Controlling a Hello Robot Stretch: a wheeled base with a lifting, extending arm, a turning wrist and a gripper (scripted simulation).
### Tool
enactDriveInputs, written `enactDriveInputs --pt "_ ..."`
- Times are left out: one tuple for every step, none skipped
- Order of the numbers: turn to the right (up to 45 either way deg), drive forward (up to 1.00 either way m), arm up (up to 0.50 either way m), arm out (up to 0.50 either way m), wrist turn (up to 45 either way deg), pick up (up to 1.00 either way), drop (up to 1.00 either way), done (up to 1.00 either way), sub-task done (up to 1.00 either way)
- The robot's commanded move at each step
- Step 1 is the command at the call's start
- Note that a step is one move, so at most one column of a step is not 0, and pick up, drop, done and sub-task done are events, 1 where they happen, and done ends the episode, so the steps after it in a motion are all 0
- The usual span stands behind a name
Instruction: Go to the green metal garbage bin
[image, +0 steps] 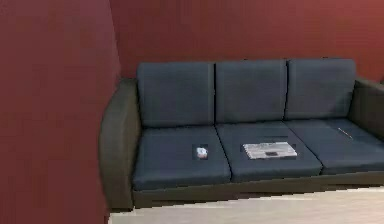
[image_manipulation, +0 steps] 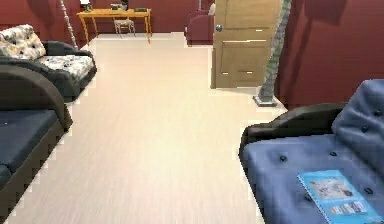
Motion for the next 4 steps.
enactDriveInputs --pt "45.0 0.00 0.00 0.00 0.0 0.00 0.00 0.00 0.00" --pt "42.0 0.00 0.00 0.00 0.0 0.00 0.00 0.00 0.00" --pt "0.0 1.00 0.00 0.00 0.0 0.00 0.00 0.00 0.00" --pt "0.0 1.00 0.00 0.00 0.0 0.00 0.00 0.00 0.00"
